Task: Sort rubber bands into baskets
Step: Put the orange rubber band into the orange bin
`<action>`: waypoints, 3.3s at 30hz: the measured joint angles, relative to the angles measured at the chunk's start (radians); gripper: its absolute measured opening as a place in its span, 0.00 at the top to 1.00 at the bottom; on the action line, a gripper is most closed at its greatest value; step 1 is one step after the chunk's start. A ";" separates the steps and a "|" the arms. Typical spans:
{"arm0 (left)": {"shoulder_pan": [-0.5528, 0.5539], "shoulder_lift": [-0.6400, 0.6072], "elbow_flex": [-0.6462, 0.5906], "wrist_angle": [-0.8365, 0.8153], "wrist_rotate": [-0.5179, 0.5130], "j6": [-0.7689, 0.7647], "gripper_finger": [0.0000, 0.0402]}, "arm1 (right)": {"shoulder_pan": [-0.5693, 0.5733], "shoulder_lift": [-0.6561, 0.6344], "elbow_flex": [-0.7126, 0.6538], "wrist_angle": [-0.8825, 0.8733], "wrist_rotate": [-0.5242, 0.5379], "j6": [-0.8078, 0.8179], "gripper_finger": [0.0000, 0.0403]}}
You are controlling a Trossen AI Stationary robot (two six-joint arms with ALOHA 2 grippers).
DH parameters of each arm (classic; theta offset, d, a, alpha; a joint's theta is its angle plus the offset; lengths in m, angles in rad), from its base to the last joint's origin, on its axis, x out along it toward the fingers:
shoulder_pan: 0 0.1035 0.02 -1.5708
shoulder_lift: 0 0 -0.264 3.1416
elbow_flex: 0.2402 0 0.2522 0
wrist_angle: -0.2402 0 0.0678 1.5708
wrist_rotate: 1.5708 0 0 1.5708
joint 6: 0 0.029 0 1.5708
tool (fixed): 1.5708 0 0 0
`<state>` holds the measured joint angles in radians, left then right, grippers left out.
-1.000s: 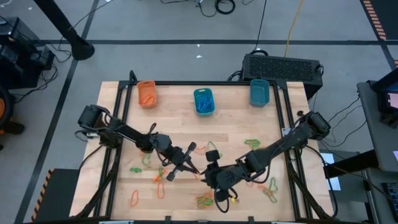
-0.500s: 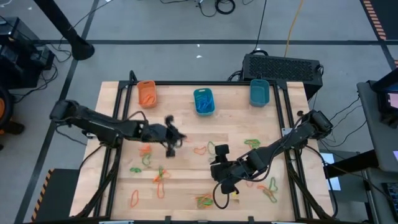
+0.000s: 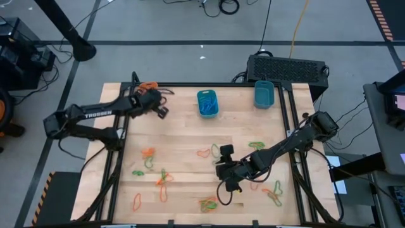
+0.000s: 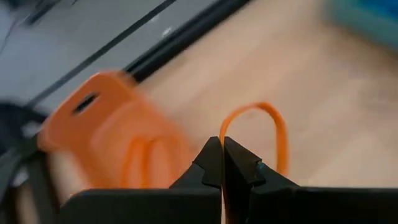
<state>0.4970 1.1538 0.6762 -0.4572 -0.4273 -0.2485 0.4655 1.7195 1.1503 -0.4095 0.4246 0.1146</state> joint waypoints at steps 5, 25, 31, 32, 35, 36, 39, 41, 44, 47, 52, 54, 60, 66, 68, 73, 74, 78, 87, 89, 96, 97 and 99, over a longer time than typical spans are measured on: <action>0.157 0.007 0.000 -0.019 0.031 -0.002 1.00 | -0.002 0.000 -0.024 -0.008 -0.002 0.004 0.64; 0.319 0.155 0.000 -0.016 0.047 0.052 0.88 | 0.000 -0.001 -0.024 -0.013 -0.007 0.008 0.64; 0.318 0.155 0.000 -0.013 0.011 0.052 0.77 | 0.000 -0.001 -0.024 -0.013 -0.007 0.008 0.64; 0.318 0.155 0.000 -0.013 -0.001 0.050 0.75 | 0.000 -0.001 -0.024 -0.013 -0.007 0.009 0.64; 0.318 0.155 0.000 -0.010 -0.028 0.046 0.68 | 0.000 -0.001 -0.024 -0.013 -0.007 0.015 0.64; 0.318 0.155 0.000 -0.004 -0.031 0.045 0.66 | 0.000 -0.001 -0.024 -0.013 -0.007 0.016 0.64; 0.318 0.155 0.000 0.012 -0.029 0.044 0.60 | 0.000 -0.001 -0.024 -0.013 -0.007 0.016 0.64; 0.318 0.155 0.000 0.016 -0.035 0.044 0.56 | 0.000 -0.001 -0.024 -0.013 -0.007 0.016 0.64; 0.318 0.155 0.000 0.025 -0.047 0.036 0.52 | 0.000 -0.001 -0.024 -0.013 -0.007 0.016 0.64; 0.318 0.155 0.000 0.032 -0.047 0.010 0.50 | 0.000 -0.001 -0.023 -0.013 -0.008 0.016 0.64; 0.319 0.155 0.000 0.032 -0.032 0.018 0.50 | 0.000 -0.001 -0.023 -0.013 -0.008 0.017 0.64; 0.319 0.155 0.000 0.030 -0.015 0.018 0.50 | 0.000 -0.001 -0.023 -0.013 -0.008 0.022 0.64; 0.281 0.100 0.000 -0.006 0.253 -0.007 0.50 | 0.000 -0.001 -0.023 -0.013 -0.008 0.016 0.64; 0.110 -0.026 0.000 -0.127 0.463 -0.060 0.51 | -0.001 -0.001 -0.023 -0.013 -0.008 0.001 0.64; 0.017 -0.069 0.000 -0.141 0.466 -0.077 0.51 | -0.001 -0.001 -0.023 -0.013 -0.008 -0.003 0.64; -0.246 -0.136 0.000 -0.071 0.465 -0.200 0.51 | -0.002 -0.001 -0.023 -0.006 -0.008 -0.003 0.64; -0.303 -0.137 0.000 -0.046 0.461 -0.221 0.51 | -0.002 -0.001 -0.023 -0.003 -0.008 -0.003 0.64; -0.530 -0.109 0.000 0.041 0.455 -0.308 0.51 | -0.002 -0.001 -0.023 0.014 -0.008 -0.003 0.64; -0.940 0.100 0.000 0.277 0.440 -0.401 0.51 | -0.002 -0.001 -0.023 0.040 -0.008 -0.016 0.64; -0.988 0.163 0.000 0.330 0.434 -0.400 0.51 | -0.002 -0.001 -0.023 0.041 -0.008 -0.020 0.64; -1.060 0.285 0.021 0.309 0.363 -0.451 0.51 | -0.002 -0.001 -0.023 0.044 -0.008 -0.001 0.64; -1.065 0.295 0.035 0.280 0.345 -0.451 0.51 | -0.002 -0.001 -0.023 0.044 -0.008 0.001 0.64; -1.065 0.306 0.063 0.192 0.302 -0.466 0.51 | -0.002 -0.001 -0.023 0.047 -0.009 -0.002 0.64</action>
<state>-0.5676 1.4595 0.7395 -0.2650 -0.1250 -0.7149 0.4637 1.7184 1.1275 -0.3630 0.4156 0.1124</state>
